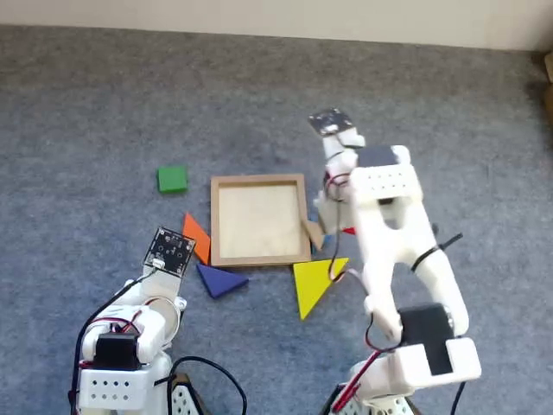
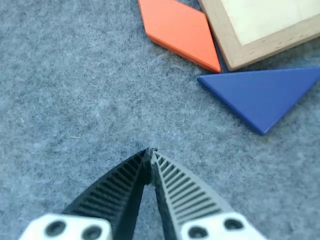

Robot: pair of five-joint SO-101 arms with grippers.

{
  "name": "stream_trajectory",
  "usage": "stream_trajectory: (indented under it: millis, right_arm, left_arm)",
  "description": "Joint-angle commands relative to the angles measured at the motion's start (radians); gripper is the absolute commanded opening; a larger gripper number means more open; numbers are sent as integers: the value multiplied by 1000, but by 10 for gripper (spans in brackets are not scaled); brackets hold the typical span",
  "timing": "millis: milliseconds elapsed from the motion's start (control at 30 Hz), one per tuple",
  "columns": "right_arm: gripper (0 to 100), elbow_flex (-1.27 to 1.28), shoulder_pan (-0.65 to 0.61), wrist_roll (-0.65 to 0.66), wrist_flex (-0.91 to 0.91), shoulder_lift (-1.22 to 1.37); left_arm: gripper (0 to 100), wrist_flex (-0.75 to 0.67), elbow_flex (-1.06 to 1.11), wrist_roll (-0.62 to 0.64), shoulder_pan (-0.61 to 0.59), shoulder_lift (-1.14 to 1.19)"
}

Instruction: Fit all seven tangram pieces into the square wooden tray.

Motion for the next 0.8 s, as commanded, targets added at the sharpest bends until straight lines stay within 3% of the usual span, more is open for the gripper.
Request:
stream_trajectory:
  millis: [0,233,433,567,767]
  right_arm:
    - [128,-15,-104,-155,1,-73]
    - [128,-15,-243,-390,-85,-71]
    - [127,-15,-337,-428,-170,-70]
    - [127,-13,-343,-436,-232,-59]
    - [127,-81,-341,-555,-265,91]
  left_arm:
    - [8,6,19,-11,-10,-27]
    - [8,6,19,-11,-10,-27]
    - [8,6,19,-11,-10,-27]
    - [8,6,19,-11,-10,-27]
    - [8,6,19,-11,-10,-27]
